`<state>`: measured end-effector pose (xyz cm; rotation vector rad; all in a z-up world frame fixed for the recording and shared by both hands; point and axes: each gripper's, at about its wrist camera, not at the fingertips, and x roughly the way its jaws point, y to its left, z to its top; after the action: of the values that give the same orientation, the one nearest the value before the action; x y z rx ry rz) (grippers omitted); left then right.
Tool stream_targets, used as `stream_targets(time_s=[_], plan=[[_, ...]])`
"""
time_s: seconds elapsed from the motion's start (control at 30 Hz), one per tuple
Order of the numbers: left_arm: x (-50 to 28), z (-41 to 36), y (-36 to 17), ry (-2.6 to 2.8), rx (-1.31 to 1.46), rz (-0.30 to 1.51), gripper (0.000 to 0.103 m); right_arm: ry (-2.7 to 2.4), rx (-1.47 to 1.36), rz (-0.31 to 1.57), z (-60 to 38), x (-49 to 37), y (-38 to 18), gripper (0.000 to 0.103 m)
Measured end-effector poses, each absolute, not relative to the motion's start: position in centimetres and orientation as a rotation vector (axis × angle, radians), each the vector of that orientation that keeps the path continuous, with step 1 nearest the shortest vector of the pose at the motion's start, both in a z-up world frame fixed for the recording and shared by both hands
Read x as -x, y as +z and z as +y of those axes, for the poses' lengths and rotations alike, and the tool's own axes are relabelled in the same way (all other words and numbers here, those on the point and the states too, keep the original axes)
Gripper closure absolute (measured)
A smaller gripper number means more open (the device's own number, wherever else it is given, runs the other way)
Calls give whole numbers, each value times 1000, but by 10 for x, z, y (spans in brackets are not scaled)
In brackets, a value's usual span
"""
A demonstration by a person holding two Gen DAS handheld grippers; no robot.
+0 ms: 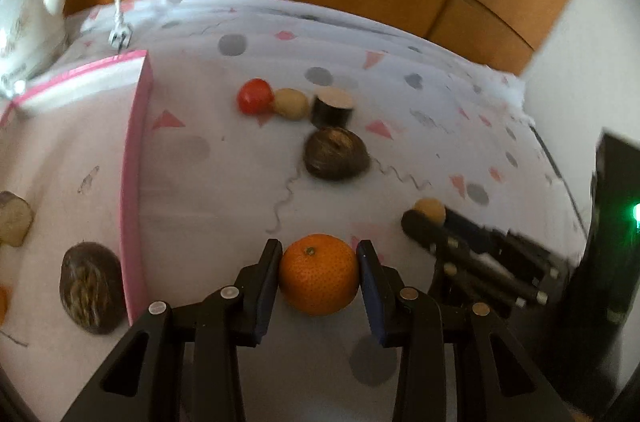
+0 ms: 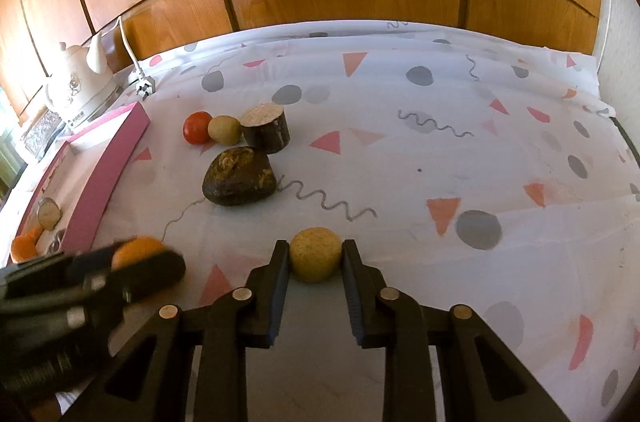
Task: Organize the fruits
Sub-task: 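Grasp the mandarin with the left gripper while the right gripper holds the tan fruit, then carry the mandarin and tan fruit into the pink tray and open both grippers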
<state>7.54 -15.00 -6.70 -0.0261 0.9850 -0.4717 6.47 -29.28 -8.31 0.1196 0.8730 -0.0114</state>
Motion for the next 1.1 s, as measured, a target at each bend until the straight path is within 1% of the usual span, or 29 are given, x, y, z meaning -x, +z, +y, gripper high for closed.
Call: stream_targets(time_s=[0.2, 0.3, 0.53, 0.77, 1.1], plan=[[-63, -156, -71, -471, -24, 931, 64, -38, -91, 856, -300, -44, -84, 77], [-65, -158, -76, -477, -8, 943, 64, -40, -77, 848, -299, -42, -84, 77], [-62, -164, -79, -492, -57, 909, 64, -41, -73, 840, -300, -40, -85, 77], [-59, -157, -80, -531, -66, 867, 65, -37, -79, 832, -300, -39, -86, 77], [-56, -135, -77, -513, -14, 868, 65, -40, -70, 831, -299, -39, -86, 77]])
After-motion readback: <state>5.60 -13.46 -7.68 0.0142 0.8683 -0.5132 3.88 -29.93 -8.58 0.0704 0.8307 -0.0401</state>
